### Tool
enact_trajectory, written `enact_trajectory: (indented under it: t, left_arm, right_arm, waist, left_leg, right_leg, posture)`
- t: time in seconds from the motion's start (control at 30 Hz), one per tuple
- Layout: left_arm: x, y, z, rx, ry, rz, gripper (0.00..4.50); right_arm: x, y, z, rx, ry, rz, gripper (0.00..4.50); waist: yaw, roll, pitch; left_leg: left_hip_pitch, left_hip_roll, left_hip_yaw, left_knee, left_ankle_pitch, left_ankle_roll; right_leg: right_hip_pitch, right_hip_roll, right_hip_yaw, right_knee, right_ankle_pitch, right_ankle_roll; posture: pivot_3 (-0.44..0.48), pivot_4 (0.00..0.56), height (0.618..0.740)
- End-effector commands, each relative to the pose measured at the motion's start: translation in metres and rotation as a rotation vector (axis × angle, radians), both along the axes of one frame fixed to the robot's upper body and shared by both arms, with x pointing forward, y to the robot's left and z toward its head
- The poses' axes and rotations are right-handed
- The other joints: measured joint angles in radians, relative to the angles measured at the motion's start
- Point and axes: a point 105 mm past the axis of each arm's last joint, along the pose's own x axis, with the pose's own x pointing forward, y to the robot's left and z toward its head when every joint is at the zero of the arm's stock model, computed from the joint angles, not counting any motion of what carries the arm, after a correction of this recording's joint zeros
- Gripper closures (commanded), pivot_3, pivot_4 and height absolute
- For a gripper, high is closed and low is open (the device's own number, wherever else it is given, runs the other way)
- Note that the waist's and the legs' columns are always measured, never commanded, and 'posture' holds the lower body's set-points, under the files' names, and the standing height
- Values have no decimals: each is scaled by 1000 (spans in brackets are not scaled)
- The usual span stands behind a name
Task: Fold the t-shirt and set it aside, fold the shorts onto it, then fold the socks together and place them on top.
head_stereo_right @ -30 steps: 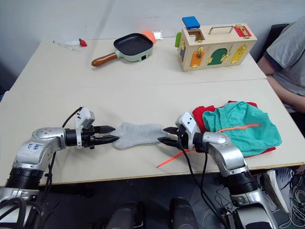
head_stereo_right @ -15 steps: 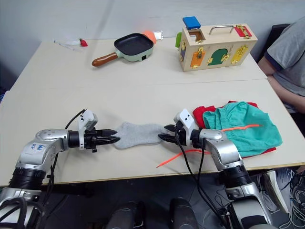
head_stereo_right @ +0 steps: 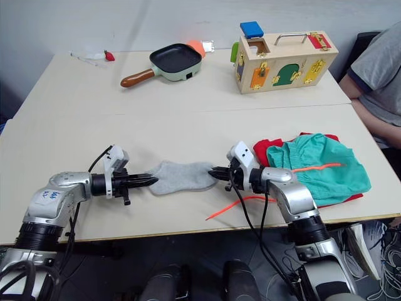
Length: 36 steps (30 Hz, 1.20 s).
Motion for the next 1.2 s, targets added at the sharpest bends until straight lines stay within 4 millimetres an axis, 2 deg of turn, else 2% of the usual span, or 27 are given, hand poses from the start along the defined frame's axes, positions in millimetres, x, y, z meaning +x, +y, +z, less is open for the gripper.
enact_trajectory:
  t: [0.03,0.3,0.43,0.57,0.7,0.8,1.07,1.2]
  left_arm:
    - [-4,3,23,-37,-65,-31,4500]
    - [3,12,17,-13,-35,30,4500]
    - [-1,13,9,0,29,36,4500]
    - [-4,12,9,-10,30,30,4500]
    - [-9,8,11,34,-49,11,3537]
    - [-17,7,11,51,-50,-28,2587]
    - [-25,11,6,102,-24,-12,2587]
    - [-25,11,7,80,-32,-1,3520]
  right_arm:
    - [0,2,23,41,-70,23,4484]
    - [-1,4,18,34,-50,24,4484]
    - [-2,5,14,23,-45,26,4484]
    - [-4,7,11,14,-39,36,4484]
    - [-7,9,8,13,-31,44,4500]
    - [-8,10,8,13,-30,46,4500]
    - [-10,12,7,14,-22,58,4500]
    - [-10,13,8,15,-22,62,4500]
  waist:
    - [0,0,0]
    - [1,0,0]
    - [-1,0,0]
    - [0,0,0]
    - [0,0,0]
    - [-1,0,0]
    - [0,0,0]
    - [-1,0,0]
  left_leg:
    - [0,0,0,0,0,0]
    - [0,0,0,0,0,0]
    - [0,0,0,0,0,0]
    - [0,0,0,0,0,0]
    - [0,0,0,0,0,0]
    - [0,0,0,0,0,0]
    - [0,0,0,-1,0,0]
    - [0,0,0,-1,0,0]
  right_leg:
    - [0,0,0,0,0,0]
    - [0,0,0,0,0,0]
    - [0,0,0,0,0,0]
    - [0,0,0,0,0,0]
    - [0,0,0,0,0,0]
    - [0,0,0,-1,0,0]
    - [0,0,1,-2,0,0]
    - [0,0,0,-3,0,0]
  posture:
    - [0,150,740]
    - [0,150,740]
    - [0,150,740]
    - [0,150,740]
    - [0,150,740]
    - [0,150,740]
    - [0,150,740]
    - [0,150,740]
